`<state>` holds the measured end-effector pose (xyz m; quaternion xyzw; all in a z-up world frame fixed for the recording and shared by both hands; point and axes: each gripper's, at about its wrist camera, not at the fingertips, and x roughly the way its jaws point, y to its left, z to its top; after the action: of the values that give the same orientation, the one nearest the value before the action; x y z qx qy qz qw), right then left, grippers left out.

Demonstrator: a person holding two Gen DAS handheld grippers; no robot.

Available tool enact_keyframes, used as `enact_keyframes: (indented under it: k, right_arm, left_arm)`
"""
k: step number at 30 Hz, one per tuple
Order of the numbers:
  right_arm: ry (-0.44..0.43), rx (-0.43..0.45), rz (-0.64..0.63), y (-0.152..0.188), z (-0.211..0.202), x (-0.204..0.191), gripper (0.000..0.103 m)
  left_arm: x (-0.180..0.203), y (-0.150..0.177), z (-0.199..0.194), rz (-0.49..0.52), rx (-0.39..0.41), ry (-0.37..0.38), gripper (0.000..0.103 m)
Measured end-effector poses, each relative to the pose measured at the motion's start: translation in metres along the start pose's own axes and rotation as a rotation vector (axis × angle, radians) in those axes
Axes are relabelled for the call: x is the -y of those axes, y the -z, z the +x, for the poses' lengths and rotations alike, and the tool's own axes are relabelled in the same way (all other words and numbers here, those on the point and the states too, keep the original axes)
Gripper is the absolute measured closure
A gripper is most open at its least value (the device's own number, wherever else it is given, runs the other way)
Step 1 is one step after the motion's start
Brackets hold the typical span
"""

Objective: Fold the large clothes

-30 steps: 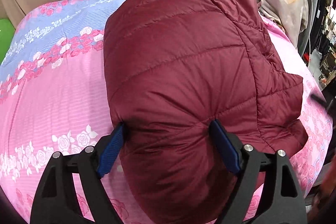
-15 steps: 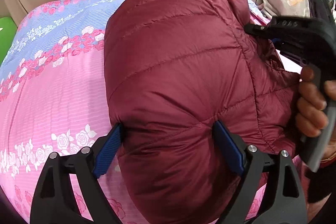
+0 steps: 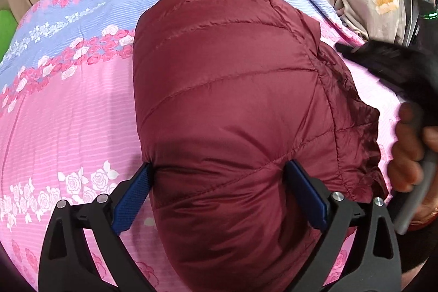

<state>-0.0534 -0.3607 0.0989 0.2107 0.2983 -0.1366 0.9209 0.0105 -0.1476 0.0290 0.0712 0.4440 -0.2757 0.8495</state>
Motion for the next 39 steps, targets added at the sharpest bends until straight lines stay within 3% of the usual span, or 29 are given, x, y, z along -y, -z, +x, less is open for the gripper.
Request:
enact_keyframes:
  k: [4,8,11,15,20,21,25,26,28,32,34,36,39]
  right_arm:
    - [-0.001,-0.011,-0.092,-0.015,0.009,-0.018,0.088]
    - [-0.004,-0.190,-0.059,-0.010,0.082,-0.010,0.090]
    - [-0.027,-0.213,-0.033,-0.007,0.098,-0.003,0.093]
    - [-0.020,-0.190,-0.002,-0.008,0.080,0.001,0.091]
    - [-0.046,-0.073,0.042,0.001,0.008,0.023,0.071]
    - [-0.041,-0.066,0.055,0.002,0.004,0.028,0.065]
    - [0.031,-0.091,0.159,0.002,0.015,0.062,0.062]
    - [0.033,-0.114,0.170,0.002,0.023,0.065,0.065]
    - [-0.023,-0.180,0.171,0.001,0.043,0.065,0.099]
    - [-0.083,-0.204,0.065,0.003,0.058,0.032,0.100]
    - [-0.054,-0.229,0.012,0.006,0.069,0.021,0.100]
    - [-0.044,-0.264,0.012,0.012,0.088,0.024,0.103]
    - [-0.040,-0.263,0.049,0.010,0.080,0.030,0.102]
  left_arm:
    - [0.000,-0.003,0.001,-0.005,0.001,0.000,0.008]
    - [-0.003,-0.004,-0.002,-0.010,0.008,0.013,0.008]
    - [0.000,-0.005,-0.004,0.007,0.026,-0.002,0.008]
    - [0.000,-0.006,-0.001,-0.006,0.005,-0.009,0.008]
    - [0.002,-0.008,-0.027,0.001,0.058,0.034,0.009]
    - [0.004,-0.008,-0.030,0.005,0.067,0.042,0.009]
    - [0.016,-0.012,-0.029,0.034,0.075,0.057,0.009]
    - [0.019,-0.012,-0.026,0.040,0.072,0.047,0.009]
    - [0.021,-0.012,-0.022,0.048,0.068,0.029,0.009]
    - [0.022,-0.011,-0.019,0.046,0.063,0.000,0.008]
    - [0.021,-0.011,-0.017,0.042,0.062,-0.009,0.007]
    - [0.022,-0.011,-0.014,0.048,0.065,-0.016,0.006]
    - [0.025,-0.011,-0.010,0.064,0.063,-0.040,0.005]
